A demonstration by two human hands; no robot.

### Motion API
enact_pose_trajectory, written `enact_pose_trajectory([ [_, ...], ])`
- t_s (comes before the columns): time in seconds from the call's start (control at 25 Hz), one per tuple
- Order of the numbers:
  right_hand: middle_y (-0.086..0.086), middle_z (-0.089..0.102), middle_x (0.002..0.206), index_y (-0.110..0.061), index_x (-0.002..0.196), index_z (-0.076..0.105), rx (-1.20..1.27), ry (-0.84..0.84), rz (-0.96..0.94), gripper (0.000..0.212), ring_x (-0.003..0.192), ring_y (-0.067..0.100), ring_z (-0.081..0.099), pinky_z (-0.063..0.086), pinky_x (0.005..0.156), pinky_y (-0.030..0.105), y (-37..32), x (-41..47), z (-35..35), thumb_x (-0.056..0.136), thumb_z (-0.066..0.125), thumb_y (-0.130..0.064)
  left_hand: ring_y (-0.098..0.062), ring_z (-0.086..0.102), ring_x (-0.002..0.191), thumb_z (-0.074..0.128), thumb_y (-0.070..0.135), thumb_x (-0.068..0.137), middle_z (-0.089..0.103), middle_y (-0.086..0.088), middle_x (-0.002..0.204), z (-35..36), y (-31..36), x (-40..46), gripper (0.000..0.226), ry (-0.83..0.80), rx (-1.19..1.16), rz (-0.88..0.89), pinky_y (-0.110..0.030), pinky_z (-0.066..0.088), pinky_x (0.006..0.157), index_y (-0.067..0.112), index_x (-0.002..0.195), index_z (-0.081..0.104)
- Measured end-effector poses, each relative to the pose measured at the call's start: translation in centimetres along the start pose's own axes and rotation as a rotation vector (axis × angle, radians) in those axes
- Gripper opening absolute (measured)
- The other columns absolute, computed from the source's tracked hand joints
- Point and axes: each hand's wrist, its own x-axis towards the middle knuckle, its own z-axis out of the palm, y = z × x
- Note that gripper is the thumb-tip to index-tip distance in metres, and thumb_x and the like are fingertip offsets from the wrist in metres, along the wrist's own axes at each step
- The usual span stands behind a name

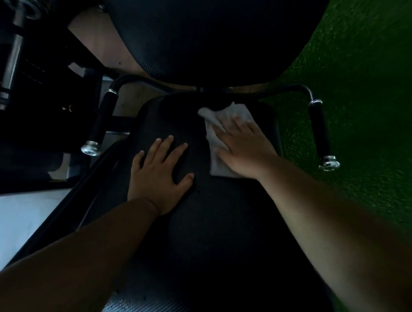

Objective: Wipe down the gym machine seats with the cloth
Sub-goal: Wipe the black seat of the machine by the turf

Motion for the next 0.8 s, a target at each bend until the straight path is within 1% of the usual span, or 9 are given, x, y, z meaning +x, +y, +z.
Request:
enact_pose_trajectory([
  [0.08, -0.004, 0.009, 0.166, -0.031, 0.158, 0.015, 0.063, 0.036, -0.031, 0.063, 0.153, 0.021, 0.004, 0.008, 0.121, 0.042, 2.3, -3.1, 0.5, 0.097, 0.027, -0.046, -0.011, -0.004, 0.152, 0.025, 0.072, 0.083, 0.003, 0.013, 0.166, 0.0, 0.0, 0.1, 0.076, -0.009, -0.005, -0.008, -0.046, 0.003, 0.122, 0.047, 0.154, 0.012],
  [0.16, -0.003, 0.012, 0.166, -0.032, 0.157, 0.014, 0.101, 0.067, 0.107, 0.064, 0.152, 0.022, 0.007, 0.013, 0.120, 0.044, 4.3, -2.6, 0.3, 0.095, 0.024, -0.046, -0.010, -0.006, 0.152, 0.024, 0.073, 0.083, 0.002, 0.013, 0.166, 0.0, 0.0, 0.1, 0.076, -0.012, -0.013, -0.010, -0.046, 0.002, 0.122, 0.048, 0.153, 0.011],
  [0.28, 0.003, 0.003, 0.167, -0.029, 0.158, 0.003, 0.157, 0.022, 0.359, 0.062, 0.152, 0.031, 0.002, 0.012, 0.120, 0.052, 3.4, 3.1, -0.9, 0.102, 0.018, -0.050, -0.010, -0.005, 0.152, 0.024, 0.073, 0.084, 0.001, 0.014, 0.166, 0.0, -0.1, 0.1, 0.075, -0.008, -0.011, -0.006, -0.045, 0.001, 0.122, 0.049, 0.153, 0.010],
  [0.36, 0.006, -0.001, 0.167, -0.027, 0.158, -0.002, 0.136, -0.006, 0.399, 0.065, 0.152, 0.035, 0.002, 0.010, 0.119, 0.055, 0.8, 5.8, -1.7, 0.101, 0.017, -0.053, -0.010, -0.005, 0.152, 0.025, 0.072, 0.084, 0.001, 0.014, 0.166, 0.2, -0.2, 0.1, 0.074, 0.003, -0.006, -0.008, -0.046, 0.002, 0.122, 0.048, 0.153, 0.010],
  [0.4, 0.007, 0.000, 0.167, -0.027, 0.158, -0.001, 0.063, 0.009, 0.331, 0.066, 0.151, 0.036, 0.004, 0.010, 0.119, 0.055, -0.2, 5.8, -1.6, 0.100, 0.019, -0.053, -0.010, -0.004, 0.152, 0.026, 0.072, 0.084, 0.001, 0.013, 0.166, 0.2, -0.2, 0.1, 0.075, 0.004, -0.002, -0.008, -0.046, 0.002, 0.122, 0.048, 0.153, 0.010],
  [0.48, 0.006, 0.002, 0.167, -0.029, 0.157, 0.004, -0.059, 0.036, 0.071, 0.065, 0.152, 0.032, 0.005, 0.011, 0.119, 0.051, -0.8, 2.6, -0.2, 0.099, 0.022, -0.050, -0.010, -0.005, 0.152, 0.024, 0.073, 0.084, 0.000, 0.013, 0.166, 0.1, -0.2, 0.2, 0.075, -0.005, 0.009, -0.006, -0.046, 0.002, 0.122, 0.048, 0.154, 0.009],
  [0.56, -0.004, -0.002, 0.167, -0.035, 0.157, 0.006, -0.015, 0.020, -0.081, 0.064, 0.153, 0.022, -0.001, 0.007, 0.122, 0.044, 1.1, -1.6, 0.7, 0.098, 0.024, -0.050, -0.010, -0.006, 0.152, 0.023, 0.073, 0.084, 0.000, 0.013, 0.166, 0.0, -0.2, 0.2, 0.076, -0.013, 0.010, -0.006, -0.046, 0.002, 0.122, 0.048, 0.153, 0.008],
  [0.68, -0.004, 0.003, 0.167, -0.035, 0.157, 0.008, 0.044, 0.038, 0.111, 0.065, 0.153, 0.022, 0.001, 0.008, 0.121, 0.045, 4.1, -1.3, 0.5, 0.095, 0.018, -0.050, -0.010, -0.006, 0.152, 0.023, 0.073, 0.084, 0.000, 0.013, 0.166, 0.0, -0.1, 0.1, 0.075, -0.009, 0.002, -0.008, -0.045, 0.001, 0.122, 0.048, 0.153, 0.009],
  [0.8, 0.004, 0.004, 0.166, -0.029, 0.157, 0.007, 0.086, 0.071, 0.354, 0.062, 0.152, 0.032, 0.004, 0.009, 0.119, 0.053, 0.4, 4.3, -0.7, 0.100, 0.017, -0.047, -0.010, -0.004, 0.152, 0.024, 0.072, 0.084, 0.002, 0.013, 0.166, -0.1, -0.1, 0.2, 0.075, -0.004, -0.008, -0.008, -0.046, 0.002, 0.121, 0.048, 0.153, 0.011],
])
